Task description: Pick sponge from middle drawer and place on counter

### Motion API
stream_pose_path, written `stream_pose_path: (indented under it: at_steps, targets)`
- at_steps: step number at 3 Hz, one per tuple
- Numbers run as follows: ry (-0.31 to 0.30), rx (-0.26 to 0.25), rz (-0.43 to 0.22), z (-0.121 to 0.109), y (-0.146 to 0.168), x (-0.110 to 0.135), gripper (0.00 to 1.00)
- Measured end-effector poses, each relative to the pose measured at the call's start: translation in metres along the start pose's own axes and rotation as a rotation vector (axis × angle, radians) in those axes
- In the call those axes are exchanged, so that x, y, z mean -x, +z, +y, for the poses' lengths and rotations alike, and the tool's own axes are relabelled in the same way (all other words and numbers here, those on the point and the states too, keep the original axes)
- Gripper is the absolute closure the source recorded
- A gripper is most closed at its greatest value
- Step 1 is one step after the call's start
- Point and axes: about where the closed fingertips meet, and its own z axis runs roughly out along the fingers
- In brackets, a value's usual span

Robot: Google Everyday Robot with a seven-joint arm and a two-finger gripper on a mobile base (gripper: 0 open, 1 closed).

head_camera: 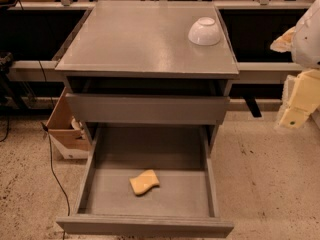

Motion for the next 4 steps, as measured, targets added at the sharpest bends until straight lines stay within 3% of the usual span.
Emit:
stream_pose_path:
  at_steps: [1,2,4]
  targets:
    - [0.0,0.0,0.0,0.0,0.0,0.0,0.0]
    - [-0.003,0.039,-0.048,0.008,0.036,-0.003,0.0]
    - [-0.075,0.222,-0.222,0.043,0.189,0.003,0.0]
